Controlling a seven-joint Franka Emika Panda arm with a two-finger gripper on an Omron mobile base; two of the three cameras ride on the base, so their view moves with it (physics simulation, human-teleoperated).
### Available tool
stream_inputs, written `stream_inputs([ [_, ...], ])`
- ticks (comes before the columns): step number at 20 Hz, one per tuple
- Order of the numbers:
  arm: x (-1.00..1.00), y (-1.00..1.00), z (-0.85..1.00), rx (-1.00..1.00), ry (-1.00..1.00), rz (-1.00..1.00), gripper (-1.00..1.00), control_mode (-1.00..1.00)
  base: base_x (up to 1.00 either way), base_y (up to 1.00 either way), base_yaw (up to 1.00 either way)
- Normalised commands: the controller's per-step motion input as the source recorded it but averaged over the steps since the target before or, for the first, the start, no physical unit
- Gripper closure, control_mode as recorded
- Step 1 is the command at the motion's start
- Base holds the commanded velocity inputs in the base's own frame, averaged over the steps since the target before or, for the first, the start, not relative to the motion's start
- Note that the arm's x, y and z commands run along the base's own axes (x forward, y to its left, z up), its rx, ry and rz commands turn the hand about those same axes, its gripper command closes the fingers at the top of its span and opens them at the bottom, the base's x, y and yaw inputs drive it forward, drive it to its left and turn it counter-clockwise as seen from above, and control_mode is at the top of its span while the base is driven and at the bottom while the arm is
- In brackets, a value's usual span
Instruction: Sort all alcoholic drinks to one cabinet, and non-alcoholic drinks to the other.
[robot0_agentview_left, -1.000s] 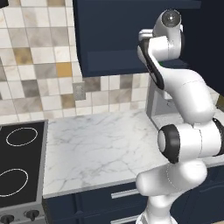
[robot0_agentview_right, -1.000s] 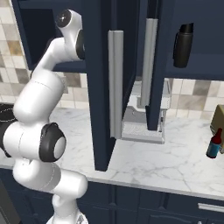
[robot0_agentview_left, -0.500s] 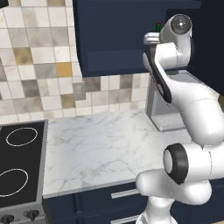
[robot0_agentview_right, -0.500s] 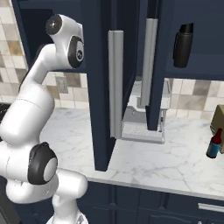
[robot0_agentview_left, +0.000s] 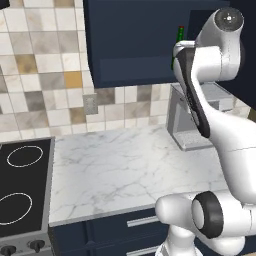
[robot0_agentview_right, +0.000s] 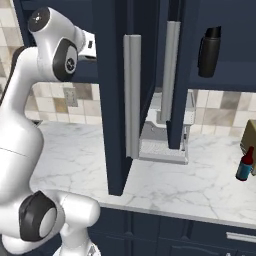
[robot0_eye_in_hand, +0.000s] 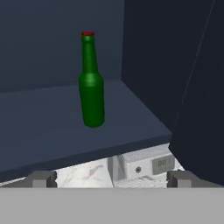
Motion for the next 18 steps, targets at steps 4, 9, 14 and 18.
stream_inputs([
  [4, -0.99, 0.24, -0.1, 0.02, 0.13, 0.01, -1.0, -1.0, 0.0, 0.0, 0.0],
  [9, -0.98, 0.26, -0.31, 0.02, 0.1, 0.01, -1.0, -1.0, 0.0, 0.0, 0.0],
  [14, -0.81, 0.17, -0.4, 0.05, 0.14, 0.03, -1.0, -1.0, 0.0, 0.0, 0.0],
  [18, -0.54, 0.11, -0.58, 0.07, 0.14, 0.02, -1.0, -1.0, 0.0, 0.0, 0.0],
])
